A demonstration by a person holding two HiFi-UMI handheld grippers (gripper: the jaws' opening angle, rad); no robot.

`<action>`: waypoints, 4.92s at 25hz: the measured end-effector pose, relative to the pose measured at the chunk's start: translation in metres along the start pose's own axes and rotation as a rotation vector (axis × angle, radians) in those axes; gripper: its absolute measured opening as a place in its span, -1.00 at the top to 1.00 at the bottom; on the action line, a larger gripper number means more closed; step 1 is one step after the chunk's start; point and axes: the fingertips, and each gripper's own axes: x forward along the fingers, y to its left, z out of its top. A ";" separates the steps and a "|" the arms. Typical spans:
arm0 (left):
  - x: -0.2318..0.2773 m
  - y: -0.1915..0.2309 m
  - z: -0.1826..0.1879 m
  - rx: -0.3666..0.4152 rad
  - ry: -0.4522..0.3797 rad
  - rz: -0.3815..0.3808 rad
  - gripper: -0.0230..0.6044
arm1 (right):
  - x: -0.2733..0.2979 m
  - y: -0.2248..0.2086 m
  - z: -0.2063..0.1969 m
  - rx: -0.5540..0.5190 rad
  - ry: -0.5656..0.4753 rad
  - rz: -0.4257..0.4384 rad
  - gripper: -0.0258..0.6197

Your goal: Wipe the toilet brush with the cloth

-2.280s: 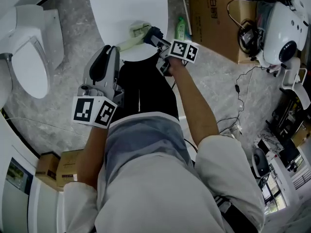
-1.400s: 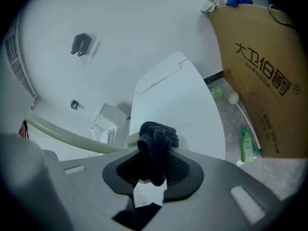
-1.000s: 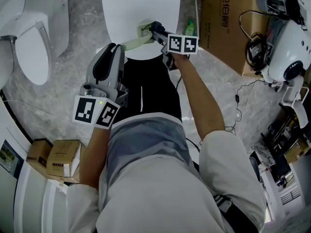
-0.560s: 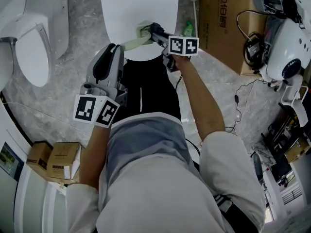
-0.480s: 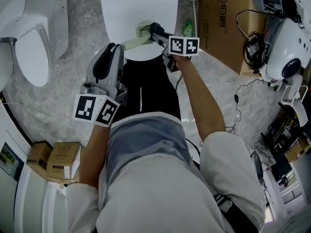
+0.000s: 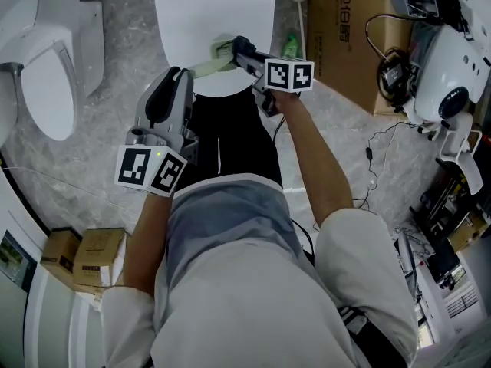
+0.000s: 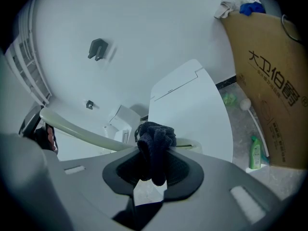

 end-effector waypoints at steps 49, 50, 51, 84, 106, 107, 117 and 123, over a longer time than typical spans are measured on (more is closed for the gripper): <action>-0.001 0.005 0.010 0.015 -0.019 -0.054 0.93 | -0.074 0.110 0.038 -0.130 -0.017 0.001 0.64; -0.002 0.006 0.009 0.015 -0.019 -0.054 0.93 | -0.075 0.113 0.039 -0.136 -0.019 0.005 0.64; -0.002 0.006 0.009 0.014 -0.019 -0.054 0.93 | -0.076 0.116 0.039 -0.142 -0.020 0.008 0.64; -0.016 0.008 0.007 0.026 -0.018 -0.064 0.93 | -0.108 0.202 0.050 -0.270 -0.044 0.071 0.63; -0.016 -0.009 0.008 0.103 0.060 -0.171 0.93 | -0.133 0.233 0.059 -0.291 -0.130 0.113 0.63; -0.016 -0.010 0.009 0.117 0.067 -0.170 0.93 | -0.134 0.234 0.060 -0.302 -0.133 0.110 0.63; -0.019 -0.020 0.024 0.242 0.096 -0.129 0.93 | -0.159 0.233 0.079 -0.319 -0.207 0.117 0.63; -0.032 -0.024 0.038 0.249 0.076 -0.146 0.93 | -0.173 0.236 0.087 -0.357 -0.236 0.116 0.63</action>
